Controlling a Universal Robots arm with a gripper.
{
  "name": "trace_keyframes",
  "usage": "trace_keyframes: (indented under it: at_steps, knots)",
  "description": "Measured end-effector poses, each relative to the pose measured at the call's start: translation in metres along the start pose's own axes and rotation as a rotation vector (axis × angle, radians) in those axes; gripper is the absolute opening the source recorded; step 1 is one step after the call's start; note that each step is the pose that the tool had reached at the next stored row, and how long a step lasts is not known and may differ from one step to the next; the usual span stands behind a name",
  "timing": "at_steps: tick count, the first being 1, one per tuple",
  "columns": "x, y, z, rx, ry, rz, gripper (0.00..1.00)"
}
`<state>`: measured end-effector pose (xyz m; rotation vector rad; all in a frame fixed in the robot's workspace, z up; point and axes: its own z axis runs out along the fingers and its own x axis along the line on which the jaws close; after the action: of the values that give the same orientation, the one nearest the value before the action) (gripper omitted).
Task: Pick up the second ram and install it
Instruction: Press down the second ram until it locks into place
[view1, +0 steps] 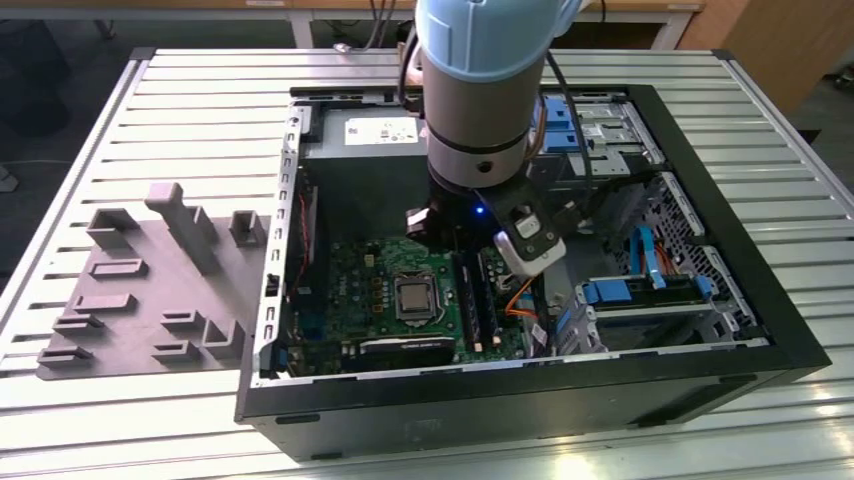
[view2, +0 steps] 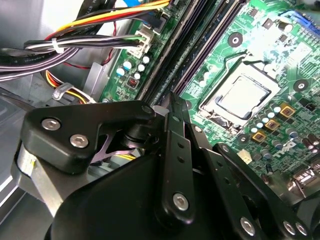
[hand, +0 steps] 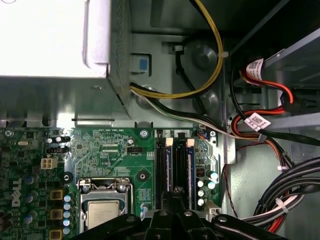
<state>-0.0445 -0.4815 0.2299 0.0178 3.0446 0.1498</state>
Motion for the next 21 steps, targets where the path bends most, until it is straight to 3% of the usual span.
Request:
trace_keyframes:
  at_steps: [21]
  knots:
    - [-0.0001,-0.0092,-0.0009,-0.0001,-0.0001,0.000,0.11]
